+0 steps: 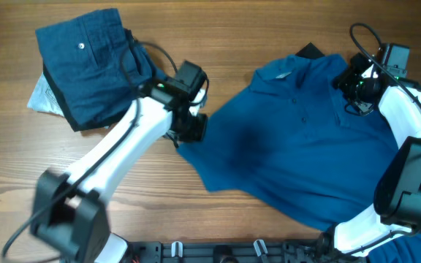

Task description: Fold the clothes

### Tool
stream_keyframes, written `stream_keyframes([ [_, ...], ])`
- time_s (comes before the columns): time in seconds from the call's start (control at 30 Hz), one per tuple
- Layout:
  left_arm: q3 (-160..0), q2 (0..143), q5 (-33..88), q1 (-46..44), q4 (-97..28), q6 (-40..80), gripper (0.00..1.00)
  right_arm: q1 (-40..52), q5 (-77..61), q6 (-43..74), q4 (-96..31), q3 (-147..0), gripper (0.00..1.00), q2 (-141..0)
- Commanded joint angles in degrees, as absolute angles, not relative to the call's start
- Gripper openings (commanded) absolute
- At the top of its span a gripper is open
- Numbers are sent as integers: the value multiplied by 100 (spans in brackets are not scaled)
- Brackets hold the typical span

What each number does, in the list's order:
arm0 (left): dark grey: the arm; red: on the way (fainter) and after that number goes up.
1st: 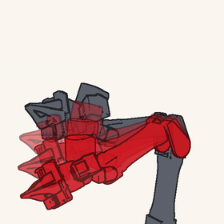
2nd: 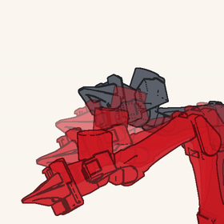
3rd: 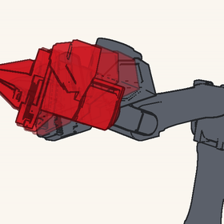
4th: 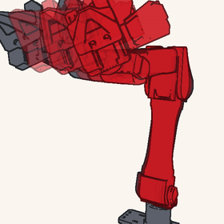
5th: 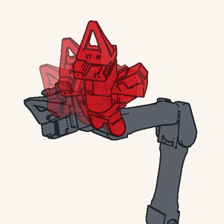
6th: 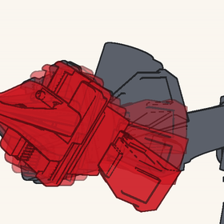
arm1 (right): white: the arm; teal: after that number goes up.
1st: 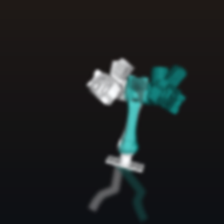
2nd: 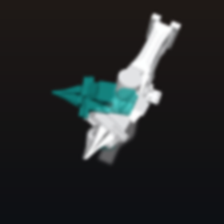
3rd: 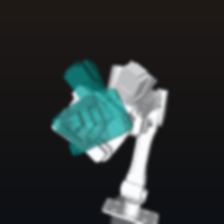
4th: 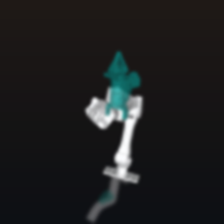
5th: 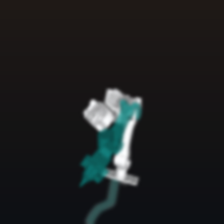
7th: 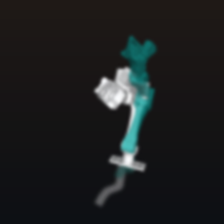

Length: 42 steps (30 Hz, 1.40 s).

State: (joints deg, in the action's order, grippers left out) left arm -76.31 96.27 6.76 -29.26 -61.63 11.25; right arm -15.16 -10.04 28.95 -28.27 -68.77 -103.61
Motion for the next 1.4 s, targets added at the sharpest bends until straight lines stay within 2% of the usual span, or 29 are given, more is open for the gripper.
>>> stream_keyframes([
  [0.0,-7983,8632,-93,-2766,-6458,1385,4,-1496,-1055,2952,-2816,-6888,68,-10438],
  [0.2,-7977,8267,-615,-2091,-7625,1728,4,-1496,-1055,2952,-2816,-6888,69,-10438],
  [0.27,-7940,8267,-351,-1927,-7616,1758,4,-1496,-1059,2952,-2812,-6888,69,-10438],
  [0.33,-7898,8289,34,-1922,-7408,1671,15,-1496,-1299,2814,-2722,-6888,75,-10440],
  [0.4,-7848,8294,86,-1979,-7234,1673,23,-1485,-1358,2528,-2414,-6888,77,-10468],
  [0.53,-7841,8294,108,-2141,-7002,1704,33,-1463,-1022,2023,-1813,-6888,77,-10648],
  [0.67,-7841,8294,550,-2165,-6737,1741,47,-1304,-991,1776,-1715,-6888,77,-11150],
  [0.7,-7841,8294,628,-2165,-6670,1741,49,-1256,-989,1769,-1706,-6888,75,-11233],
  [0.73,-7841,8294,687,-2165,-6600,1741,52,-1177,-991,1697,-1656,-6888,63,-11321],
  [0.77,-7841,8294,685,-2165,-6573,1741,54,-1122,-985,1647,-1619,-6890,41,-11343],
  [0.8,-7841,8294,687,-2165,-6567,1741,56,-1085,-985,1651,-1570,-6897,24,-11336],
  [0.87,-7841,8294,714,-2165,-6573,1741,56,-1072,-991,1680,-1610,-6967,4,-11240],
  [1.1,-7546,8788,902,-2368,-6355,1717,56,-1072,-1824,1887,-1704,-7008,4,-9808],
  [1.33,-7231,10475,915,-3074,-5028,1481,56,-1072,-1852,2121,-1984,-7008,4,-8993],
  [1.37,-7231,10914,908,-3208,-4810,1354,53,-1074,-1852,2132,-2064,-7008,4,-8986],
])
